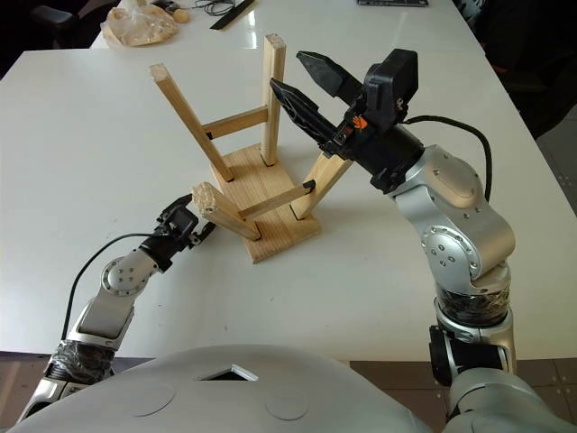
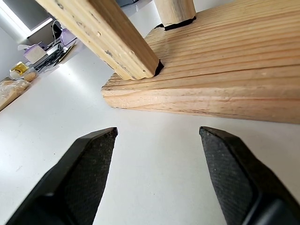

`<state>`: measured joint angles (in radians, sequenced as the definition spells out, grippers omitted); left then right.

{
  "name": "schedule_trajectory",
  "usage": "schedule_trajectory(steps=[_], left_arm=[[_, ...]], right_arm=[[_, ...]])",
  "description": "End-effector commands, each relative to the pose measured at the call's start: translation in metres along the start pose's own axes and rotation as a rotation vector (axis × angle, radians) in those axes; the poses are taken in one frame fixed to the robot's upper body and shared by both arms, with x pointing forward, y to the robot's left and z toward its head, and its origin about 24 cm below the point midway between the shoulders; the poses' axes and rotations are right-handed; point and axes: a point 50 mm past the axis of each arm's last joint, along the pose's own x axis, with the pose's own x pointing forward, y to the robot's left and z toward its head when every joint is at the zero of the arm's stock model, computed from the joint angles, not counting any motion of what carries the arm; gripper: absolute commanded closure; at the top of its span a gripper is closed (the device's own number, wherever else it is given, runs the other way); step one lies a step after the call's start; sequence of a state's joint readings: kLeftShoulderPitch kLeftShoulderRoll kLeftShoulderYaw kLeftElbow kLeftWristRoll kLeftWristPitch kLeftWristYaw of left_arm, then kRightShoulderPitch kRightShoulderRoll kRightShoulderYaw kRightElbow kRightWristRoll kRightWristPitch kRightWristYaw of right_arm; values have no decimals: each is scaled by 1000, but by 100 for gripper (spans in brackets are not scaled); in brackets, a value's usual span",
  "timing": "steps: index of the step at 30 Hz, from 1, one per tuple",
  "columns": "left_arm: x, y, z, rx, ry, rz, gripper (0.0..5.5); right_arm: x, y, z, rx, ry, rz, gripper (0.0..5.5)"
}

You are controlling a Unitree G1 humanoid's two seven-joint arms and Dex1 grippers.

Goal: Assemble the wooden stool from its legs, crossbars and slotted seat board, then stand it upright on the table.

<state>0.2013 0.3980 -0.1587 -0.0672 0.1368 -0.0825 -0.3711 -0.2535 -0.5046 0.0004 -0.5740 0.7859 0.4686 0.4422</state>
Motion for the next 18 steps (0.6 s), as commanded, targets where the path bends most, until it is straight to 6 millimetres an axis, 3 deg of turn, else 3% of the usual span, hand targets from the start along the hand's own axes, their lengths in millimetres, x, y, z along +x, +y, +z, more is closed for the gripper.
schedule_trajectory(steps=[1, 6, 9, 11, 13, 16, 18], left_arm=[[-1, -5, -7, -4, 42, -12, 226], [0, -6, -7, -6, 45, -5, 226], [0, -5, -8, -4, 47, 0, 226], [1, -4, -9, -3, 48, 0, 226], [1, -5, -8, -2, 46, -6, 226], [2, -5, -8, 0, 44, -16, 226], [3, -5, -8, 3, 44, -22, 226]], right_arm=[[4, -8, 11, 95, -23, 14, 309], [15, -23, 81, 74, -299, -5, 309], [14, -25, 91, 47, -311, -2, 309], [11, -26, 65, 22, -193, -16, 309], [7, -22, 22, 27, -26, -22, 309], [-5, -6, -41, 60, 196, 4, 309], [-12, 6, -66, 58, 274, 39, 309]])
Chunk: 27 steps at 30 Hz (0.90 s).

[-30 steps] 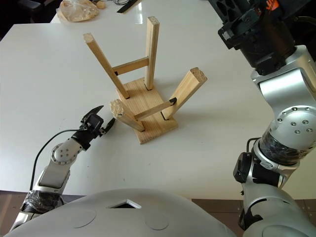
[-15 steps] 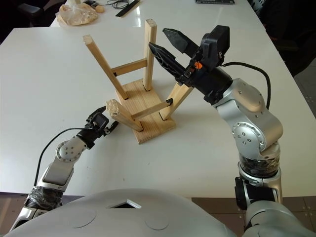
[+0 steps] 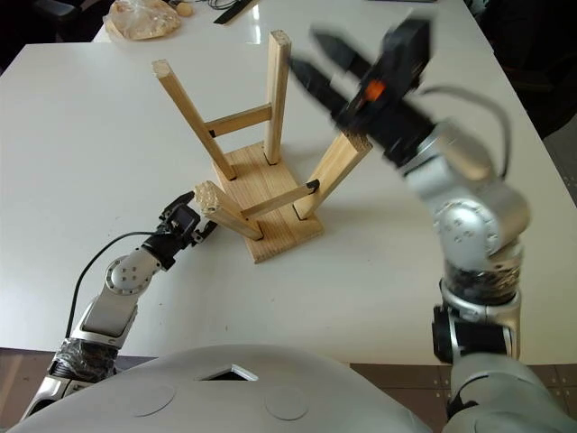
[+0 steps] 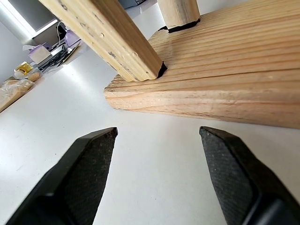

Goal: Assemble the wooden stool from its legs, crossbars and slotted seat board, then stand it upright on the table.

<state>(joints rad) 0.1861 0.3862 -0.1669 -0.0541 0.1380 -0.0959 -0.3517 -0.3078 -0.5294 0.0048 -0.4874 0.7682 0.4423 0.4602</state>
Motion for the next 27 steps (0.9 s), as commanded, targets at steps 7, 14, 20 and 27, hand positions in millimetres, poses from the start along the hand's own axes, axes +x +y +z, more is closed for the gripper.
schedule_trajectory(steps=[7, 14, 20, 27], left_arm=[[-1, 2, -8, -7, 60, -13, 226], [4, 20, 16, -41, -19, 36, 226], [0, 39, 66, -87, -206, -59, 226], [-2, 32, 112, -155, -355, -278, 226]], right_arm=[[2, 2, -7, 49, -21, 0, 309], [-8, -21, 70, 119, -284, -19, 309], [-86, -8, 65, 324, -5, 298, 309], [-115, 35, -13, 407, 507, 577, 309]])
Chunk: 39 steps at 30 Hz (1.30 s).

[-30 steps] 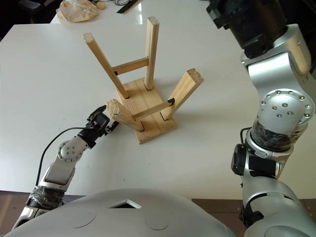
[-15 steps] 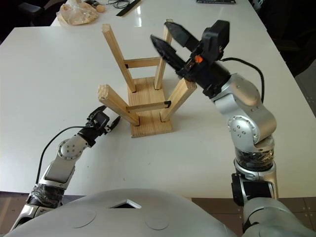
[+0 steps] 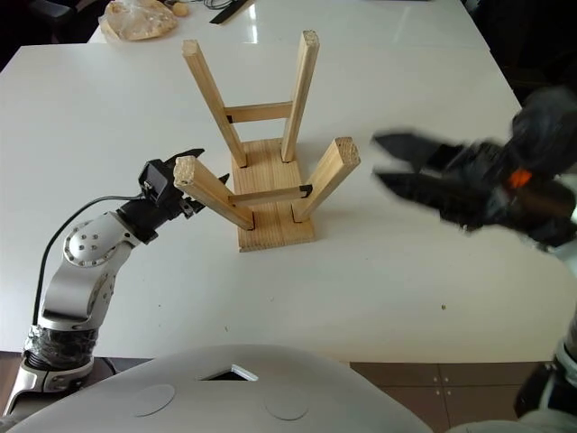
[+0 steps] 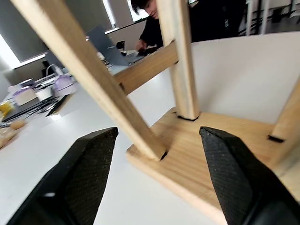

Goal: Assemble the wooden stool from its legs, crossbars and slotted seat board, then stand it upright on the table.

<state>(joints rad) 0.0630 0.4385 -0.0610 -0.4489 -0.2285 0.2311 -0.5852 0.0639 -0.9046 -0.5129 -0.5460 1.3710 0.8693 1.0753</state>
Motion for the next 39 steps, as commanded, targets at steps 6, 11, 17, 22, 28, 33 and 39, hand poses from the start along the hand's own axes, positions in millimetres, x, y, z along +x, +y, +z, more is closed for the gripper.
schedule_trajectory(steps=[6, 11, 17, 22, 28, 33, 39], left_arm=[[23, -34, -4, 30, 63, -295, 226], [43, -54, -22, 4, 110, -379, 226], [58, -60, -19, 19, 92, -420, 226], [30, -45, -27, 70, 177, -373, 226], [5, -41, -22, 77, 206, -344, 226], [-44, -42, -36, -53, 337, -407, 226], [-88, 13, -71, -68, 476, -79, 226]], right_arm=[[11, -39, -128, -66, 616, -52, 309], [5, -70, -152, -104, 767, -144, 309], [-2, -111, -149, -219, 792, -299, 309], [-6, -123, -148, -267, 757, -412, 309], [-1, -116, -152, -263, 703, -445, 309], [-11, -102, -156, -246, 702, -484, 309], [-28, -75, -161, -229, 743, -529, 309]])
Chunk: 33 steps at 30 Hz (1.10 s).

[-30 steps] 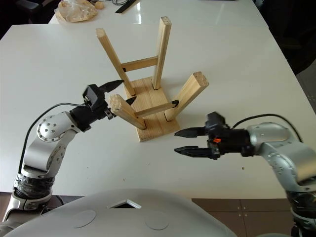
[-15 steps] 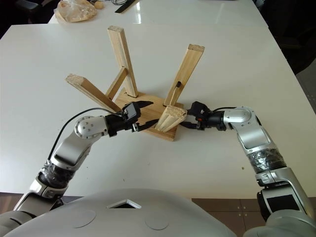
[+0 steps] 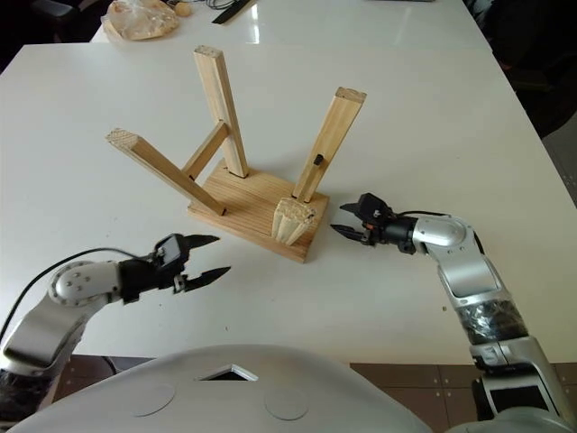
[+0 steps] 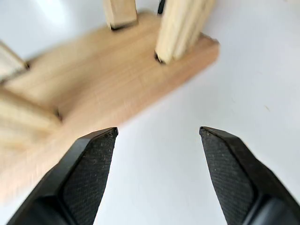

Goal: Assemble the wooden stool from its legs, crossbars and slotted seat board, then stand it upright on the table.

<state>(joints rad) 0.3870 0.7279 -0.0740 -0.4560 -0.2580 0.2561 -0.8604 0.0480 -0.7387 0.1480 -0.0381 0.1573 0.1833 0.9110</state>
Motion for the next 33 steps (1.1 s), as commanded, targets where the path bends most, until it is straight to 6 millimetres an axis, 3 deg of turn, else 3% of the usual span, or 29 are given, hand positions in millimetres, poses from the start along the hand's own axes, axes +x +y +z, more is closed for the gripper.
schedule_trajectory(steps=[1, 5, 8, 11, 17, 22, 28, 33], left_arm=[[-26, 53, -27, -20, 41, 376, 226], [-35, 87, -37, 69, 22, 669, 226], [-30, 95, -32, 137, -26, 730, 226], [-12, 96, -32, 189, -45, 676, 226], [15, 80, -42, 275, -18, 472, 226], [36, 41, -48, 279, -35, 274, 226], [35, 20, -37, 193, -97, 279, 226], [24, 6, -23, 114, -144, 311, 226]], right_arm=[[-15, 16, -16, 32, 87, -20, 309], [-12, 29, -11, -5, 93, -17, 309], [-9, 35, -8, -31, 103, -41, 309], [-5, 42, -8, -31, 114, -49, 309], [1, 52, -6, -57, 122, -23, 309], [-1, 69, 0, -67, 100, 82, 309], [-1, 78, 4, -17, 66, 89, 309], [-10, 64, 18, 7, -7, 52, 309]])
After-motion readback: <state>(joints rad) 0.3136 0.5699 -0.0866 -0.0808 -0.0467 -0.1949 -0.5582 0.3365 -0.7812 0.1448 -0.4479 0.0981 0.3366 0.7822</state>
